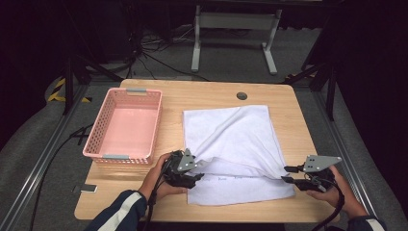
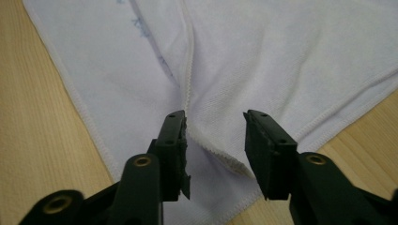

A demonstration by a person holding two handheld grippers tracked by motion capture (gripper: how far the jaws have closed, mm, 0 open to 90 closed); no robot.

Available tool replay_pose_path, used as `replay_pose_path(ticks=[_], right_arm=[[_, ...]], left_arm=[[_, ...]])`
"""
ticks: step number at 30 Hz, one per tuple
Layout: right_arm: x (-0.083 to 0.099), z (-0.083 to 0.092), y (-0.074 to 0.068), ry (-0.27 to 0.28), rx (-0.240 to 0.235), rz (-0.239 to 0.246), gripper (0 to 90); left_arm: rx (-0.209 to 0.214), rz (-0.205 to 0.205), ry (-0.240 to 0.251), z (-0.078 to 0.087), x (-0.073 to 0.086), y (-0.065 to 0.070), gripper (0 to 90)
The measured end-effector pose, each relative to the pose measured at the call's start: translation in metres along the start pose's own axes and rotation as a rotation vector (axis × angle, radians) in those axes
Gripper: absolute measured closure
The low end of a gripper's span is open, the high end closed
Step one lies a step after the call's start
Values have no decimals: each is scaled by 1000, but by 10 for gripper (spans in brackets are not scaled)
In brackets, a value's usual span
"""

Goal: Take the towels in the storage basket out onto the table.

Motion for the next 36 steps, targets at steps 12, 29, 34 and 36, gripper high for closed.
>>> replay_pose_path(ticks=[12,29,34,36], right_arm=[[15,-17,8,-123,-4,22,883],[22,15,-33,-168,-130,128,882],[31,2,-38,-242,-189,118,800],[32,0,-39,-248,-200,108,734]], left_arm=[[20,-38,-42,-19,-5,-15,796],[119,-260,-27,37,28,28,822],[161,-237,-111,30,48,36,693],[160,-176,-116,34,52,34,600]])
Point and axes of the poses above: each handheld gripper's, and its own axes: z roughly backward along the jaws, x roughly out of its underside, y roughly to its right, the point moved 4 cm from there along -z, roughly forward along the jaws, and after that the axes turned 11 degrees about -x, right-handed, at the moved point
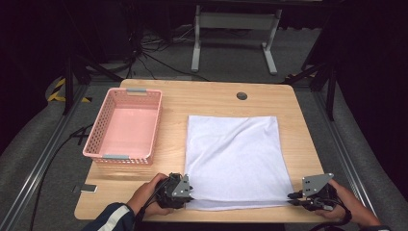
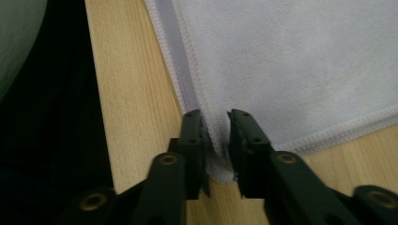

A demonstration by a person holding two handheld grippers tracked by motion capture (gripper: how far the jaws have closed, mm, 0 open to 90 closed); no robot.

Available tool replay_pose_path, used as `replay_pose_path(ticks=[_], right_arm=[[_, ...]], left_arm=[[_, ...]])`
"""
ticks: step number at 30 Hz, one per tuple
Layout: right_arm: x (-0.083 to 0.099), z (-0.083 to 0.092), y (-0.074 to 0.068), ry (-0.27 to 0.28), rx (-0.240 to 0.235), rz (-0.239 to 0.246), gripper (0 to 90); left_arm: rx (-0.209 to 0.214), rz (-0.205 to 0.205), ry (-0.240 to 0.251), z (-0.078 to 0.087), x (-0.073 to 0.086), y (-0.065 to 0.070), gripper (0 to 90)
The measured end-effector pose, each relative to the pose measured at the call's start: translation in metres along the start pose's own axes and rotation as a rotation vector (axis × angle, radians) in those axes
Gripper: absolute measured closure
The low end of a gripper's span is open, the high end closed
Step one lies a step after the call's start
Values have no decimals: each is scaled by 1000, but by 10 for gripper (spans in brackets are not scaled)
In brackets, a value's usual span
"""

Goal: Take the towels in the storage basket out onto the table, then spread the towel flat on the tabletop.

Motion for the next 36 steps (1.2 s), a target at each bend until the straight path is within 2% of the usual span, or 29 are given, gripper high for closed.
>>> replay_pose_path(ticks=[1,2,3,4,6,7,8,10,12,13,15,16,18,20,22,24,25,26,27,28,30,32,35,36], right_arm=[[1,0,0,-3,-18,-9,672],[1,0,0,-6,-14,-2,642],[1,2,1,1,-5,-5,599],[1,2,1,1,-5,-5,599],[-2,11,5,69,35,-28,535],[-10,22,11,150,87,-55,508],[-10,22,11,150,87,-55,508],[-24,32,21,223,145,-100,505],[-45,36,33,270,206,-120,506],[-66,35,44,299,238,-121,508],[-88,31,59,339,254,-143,515],[-102,27,67,349,255,-147,514],[-130,17,83,367,262,-135,513],[-155,6,100,387,234,-144,515],[-180,-6,116,377,244,-144,518],[-205,-22,131,368,219,-151,512],[-205,-22,131,368,219,-151,512],[-216,-29,137,354,223,-164,517],[-235,-44,149,347,203,-170,517],[-235,-44,149,347,203,-170,517],[-255,-59,159,324,213,-185,520],[-270,-70,164,324,206,-177,515],[-291,-92,172,300,194,-180,503],[-296,-98,174,284,206,-174,501]], left_arm=[[0,31,23,2,1,-3,512],[-7,70,42,5,1,-5,463],[-26,133,74,10,2,-8,411],[-26,133,74,10,2,-8,372],[-40,229,128,18,-1,-12,343],[-70,270,157,24,-5,-12,324],[-70,270,157,24,-5,-12,309],[-73,297,190,26,-9,-9,299],[-75,309,179,25,-10,-6,261],[-72,326,174,24,-11,-4,229],[-83,352,152,20,-8,-1,213],[-70,362,149,18,-5,1,212],[-59,365,145,16,-4,2,187],[-50,368,124,8,-4,6,184],[-54,331,112,3,-6,12,175],[-57,301,76,-3,-7,15,172],[-57,301,76,-3,-7,15,171],[-52,286,69,-6,-7,15,171],[-79,284,49,-11,-6,16,172],[-79,284,49,-11,-6,16,173],[-96,272,33,-15,-4,17,173],[-102,262,30,-15,-3,17,171],[-114,267,31,-16,-2,14,153],[-122,276,34,-16,-1,13,152]])
Point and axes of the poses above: each handheld gripper's, and its own axes: z roughly backward along the jaws, x roughly out of its underside, y roughly to its right, the point moved 4 cm from there along -z, roughly forward along the jaws, and after that the axes turned 11 degrees about -x, right-handed, at the moved point
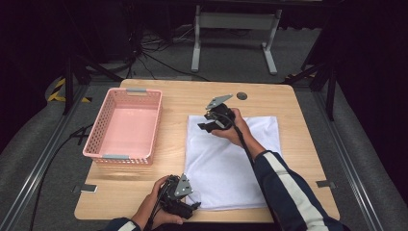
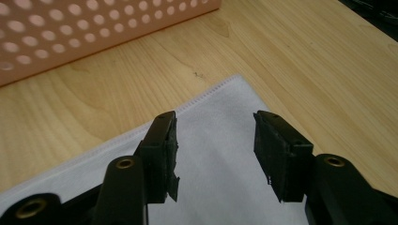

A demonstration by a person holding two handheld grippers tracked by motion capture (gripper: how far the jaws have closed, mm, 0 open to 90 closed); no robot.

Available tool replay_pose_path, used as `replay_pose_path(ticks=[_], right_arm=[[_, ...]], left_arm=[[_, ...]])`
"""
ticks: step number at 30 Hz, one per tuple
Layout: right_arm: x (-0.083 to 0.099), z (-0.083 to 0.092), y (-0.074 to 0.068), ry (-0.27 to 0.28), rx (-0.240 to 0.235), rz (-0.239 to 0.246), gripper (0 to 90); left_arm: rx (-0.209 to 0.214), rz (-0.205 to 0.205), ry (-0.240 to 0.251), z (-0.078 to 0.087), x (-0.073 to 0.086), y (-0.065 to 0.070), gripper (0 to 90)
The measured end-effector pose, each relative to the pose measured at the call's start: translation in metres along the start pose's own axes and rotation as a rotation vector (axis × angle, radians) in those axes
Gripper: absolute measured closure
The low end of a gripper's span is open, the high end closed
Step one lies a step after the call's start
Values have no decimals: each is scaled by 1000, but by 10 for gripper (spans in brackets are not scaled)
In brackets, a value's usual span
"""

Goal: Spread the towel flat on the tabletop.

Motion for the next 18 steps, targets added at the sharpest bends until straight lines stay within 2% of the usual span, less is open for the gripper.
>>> replay_pose_path(ticks=[1,2,4,6,7,9,10,12,13,15,16,17,18], right_arm=[[-2,-8,1,-15,1,-2,487],[-5,-17,2,-27,-6,-18,471],[-8,-28,4,-48,12,-20,470],[-12,-39,7,-50,11,-41,458],[-13,-43,9,-57,26,-51,457],[-15,-51,13,-54,14,-72,445],[-15,-55,16,-62,33,-80,447],[-14,-58,18,-66,34,-95,440],[-12,-62,19,-69,27,-107,436],[-9,-67,22,-89,46,-115,435],[-7,-70,23,-87,30,-130,429],[-6,-72,25,-91,36,-135,429],[-5,-72,25,-92,39,-137,431]], left_arm=[[-24,4,7,1,0,-3,151],[-30,14,7,1,1,-4,154],[-53,52,7,1,3,-9,157],[-47,59,18,1,3,-11,158],[-57,62,8,0,3,-13,158],[-35,84,-5,-2,4,-13,156],[-21,92,-12,-2,4,-14,154],[-27,97,-7,-2,4,-14,154],[-24,96,-5,-2,5,-14,154],[-24,101,-9,-1,6,-13,155],[-24,99,-5,-1,6,-12,154],[-25,99,-3,-1,6,-12,154],[-16,80,-14,0,6,-13,155]])
Point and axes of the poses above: each handheld gripper's, and its own axes: z roughly backward along the jaws, x roughly out of its underside, y roughly to its right, the point moved 4 cm from there along -z, roughly forward along the jaws, and after that the axes turned 11 degrees about -x, right-handed, at the moved point
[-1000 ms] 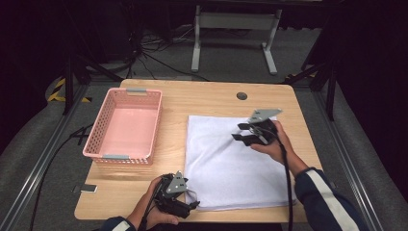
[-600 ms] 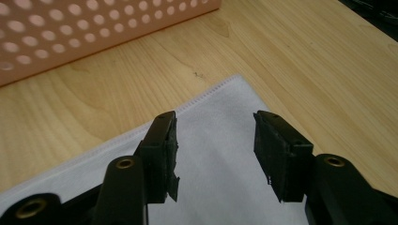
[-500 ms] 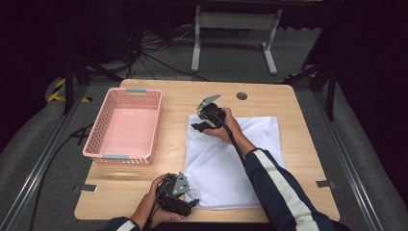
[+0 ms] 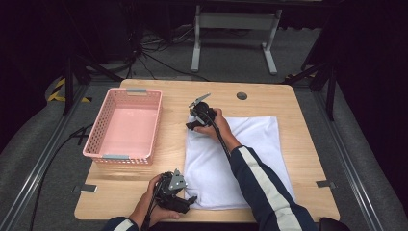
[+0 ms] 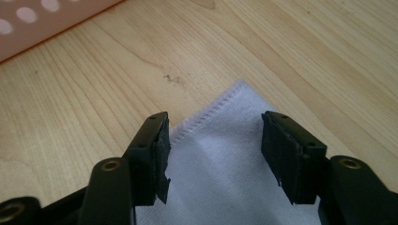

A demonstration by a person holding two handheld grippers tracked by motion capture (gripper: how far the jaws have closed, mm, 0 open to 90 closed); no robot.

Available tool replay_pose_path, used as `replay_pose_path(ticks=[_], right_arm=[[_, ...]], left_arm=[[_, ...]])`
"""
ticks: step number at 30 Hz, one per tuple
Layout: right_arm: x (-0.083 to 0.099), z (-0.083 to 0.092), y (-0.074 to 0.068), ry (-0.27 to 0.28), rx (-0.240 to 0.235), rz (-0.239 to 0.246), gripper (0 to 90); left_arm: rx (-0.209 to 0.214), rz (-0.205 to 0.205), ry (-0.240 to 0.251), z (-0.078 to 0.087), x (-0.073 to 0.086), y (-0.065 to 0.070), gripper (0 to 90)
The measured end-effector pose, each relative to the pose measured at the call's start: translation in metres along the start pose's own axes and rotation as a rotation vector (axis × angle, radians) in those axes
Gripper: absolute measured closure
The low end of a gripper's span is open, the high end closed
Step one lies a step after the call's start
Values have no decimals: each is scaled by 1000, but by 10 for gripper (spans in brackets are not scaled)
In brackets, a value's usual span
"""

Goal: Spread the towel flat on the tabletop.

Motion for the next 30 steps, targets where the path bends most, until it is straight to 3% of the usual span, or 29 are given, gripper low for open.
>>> replay_pose_path(ticks=[4,6,7,11,15,17,21,23,24,27,29,30], right_arm=[[-1,-3,0,12,-17,-16,431],[-2,-5,0,19,-14,-8,424],[-2,-5,0,12,-13,-11,421],[-3,-11,3,15,8,-37,412],[-6,-13,3,-5,28,-35,414],[-6,-12,4,-3,16,-37,420],[-7,3,9,36,-1,-44,422],[-6,15,15,53,2,-37,428],[-4,24,20,57,7,-36,438],[4,43,33,62,45,-46,427],[7,49,37,69,38,-42,419],[9,55,38,68,20,-29,415]], left_arm=[[38,-16,0,4,3,2,165],[54,-50,0,4,3,3,158],[53,-34,3,4,3,5,154],[31,-46,12,4,2,6,159],[42,-31,12,9,6,6,221],[47,-17,40,12,6,5,259],[46,38,105,19,-1,-4,260],[30,49,114,21,-4,-7,267],[5,57,129,19,-14,-16,267],[-16,71,128,11,-24,-27,266],[-28,73,118,6,-29,-31,260],[-56,91,110,-2,-36,-38,260]])
Point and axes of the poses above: each handheld gripper's, and its own axes: z roughly backward along the jaws, x roughly out of its underside, y roughly to its right, the point moved 4 cm from there along -z, roughly forward along the jaws, and after that the axes turned 11 degrees about -x, right-handed, at the moved point
